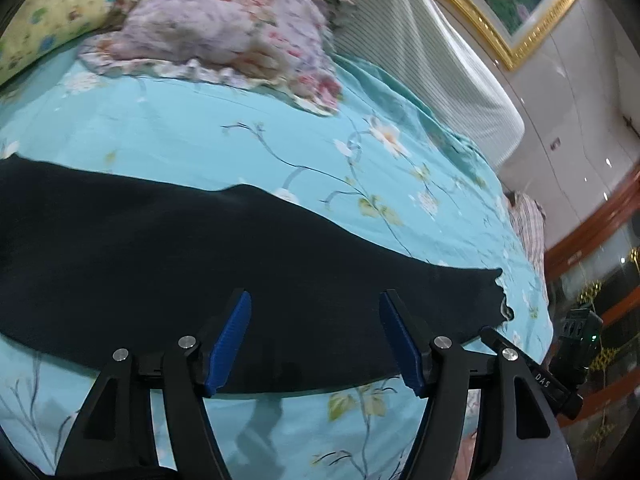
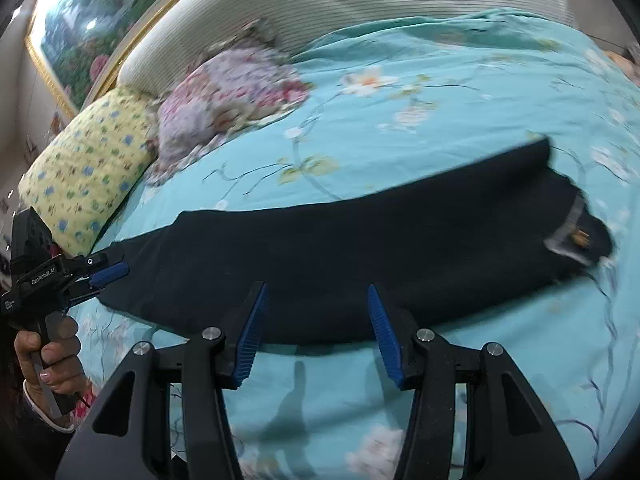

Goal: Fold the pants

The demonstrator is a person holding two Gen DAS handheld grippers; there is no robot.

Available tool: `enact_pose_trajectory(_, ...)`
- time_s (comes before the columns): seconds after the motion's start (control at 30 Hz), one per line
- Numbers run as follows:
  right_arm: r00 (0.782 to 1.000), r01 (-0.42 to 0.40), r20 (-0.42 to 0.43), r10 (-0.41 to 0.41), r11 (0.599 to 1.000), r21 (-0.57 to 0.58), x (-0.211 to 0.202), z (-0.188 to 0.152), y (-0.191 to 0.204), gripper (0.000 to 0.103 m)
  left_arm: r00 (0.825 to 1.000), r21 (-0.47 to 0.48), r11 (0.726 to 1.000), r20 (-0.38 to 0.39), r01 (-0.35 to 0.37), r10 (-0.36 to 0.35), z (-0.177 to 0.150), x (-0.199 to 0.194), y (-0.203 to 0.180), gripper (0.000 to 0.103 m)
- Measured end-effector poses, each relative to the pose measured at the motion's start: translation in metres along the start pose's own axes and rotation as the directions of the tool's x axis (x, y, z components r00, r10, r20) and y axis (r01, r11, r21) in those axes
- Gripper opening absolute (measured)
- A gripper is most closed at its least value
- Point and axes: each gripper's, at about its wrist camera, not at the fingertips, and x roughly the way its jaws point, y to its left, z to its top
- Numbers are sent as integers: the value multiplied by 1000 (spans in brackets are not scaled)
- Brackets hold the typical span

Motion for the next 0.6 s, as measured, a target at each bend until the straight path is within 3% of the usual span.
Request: enact_pose_trajectory(0.6, 994, 79, 61, -92, 979, 190, -35, -9, -77, 53, 989, 151, 985, -131, 87, -67, 12, 65, -79, 75)
